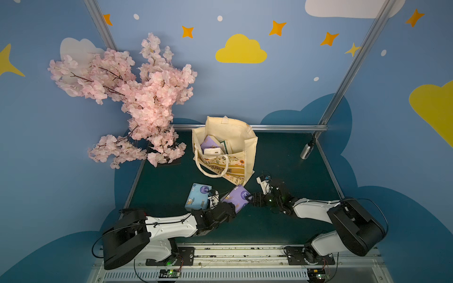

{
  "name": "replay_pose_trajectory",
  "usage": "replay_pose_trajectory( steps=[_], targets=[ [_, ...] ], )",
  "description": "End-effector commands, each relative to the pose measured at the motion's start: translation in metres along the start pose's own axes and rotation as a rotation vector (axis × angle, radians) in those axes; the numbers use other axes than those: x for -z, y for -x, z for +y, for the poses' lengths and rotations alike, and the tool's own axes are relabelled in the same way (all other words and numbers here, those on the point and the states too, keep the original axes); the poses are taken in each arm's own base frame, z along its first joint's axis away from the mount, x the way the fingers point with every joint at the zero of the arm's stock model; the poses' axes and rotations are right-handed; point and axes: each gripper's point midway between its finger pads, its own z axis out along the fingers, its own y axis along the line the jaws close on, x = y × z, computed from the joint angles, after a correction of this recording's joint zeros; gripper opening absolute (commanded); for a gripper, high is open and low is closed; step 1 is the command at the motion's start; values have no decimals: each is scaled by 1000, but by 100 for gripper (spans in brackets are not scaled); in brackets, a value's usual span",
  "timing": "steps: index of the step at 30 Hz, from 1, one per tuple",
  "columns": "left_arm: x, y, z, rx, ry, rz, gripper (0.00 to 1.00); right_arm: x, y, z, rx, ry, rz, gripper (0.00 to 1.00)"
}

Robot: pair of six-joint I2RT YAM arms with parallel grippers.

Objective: Put tissues into the canvas bag
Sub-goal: Pick up the pack of facial tissues from the center of the board.

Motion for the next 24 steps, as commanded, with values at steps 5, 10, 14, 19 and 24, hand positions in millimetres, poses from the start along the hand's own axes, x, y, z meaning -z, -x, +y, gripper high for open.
replay_pose_trajectory(
  steps=[5, 10, 14, 19, 24],
  targets=[
    [-6, 9, -12, -17, -21, 8, 100, -4, -7, 21, -17, 91, 7, 70],
    [-13, 13, -13, -28, -20, 26, 100, 5, -14, 31, 4, 67, -3, 67],
    [-19, 14, -16, -20, -39, 34, 100, 13, -15, 44, 21, 85, 8, 60],
    [-17, 19, -28, -32, -58, 37, 100, 31, -14, 26, 38, -31, -22, 68],
    [-10, 20, -21, -21, -59, 24, 100, 41, -5, 4, 22, -100, -48, 79]
  ],
)
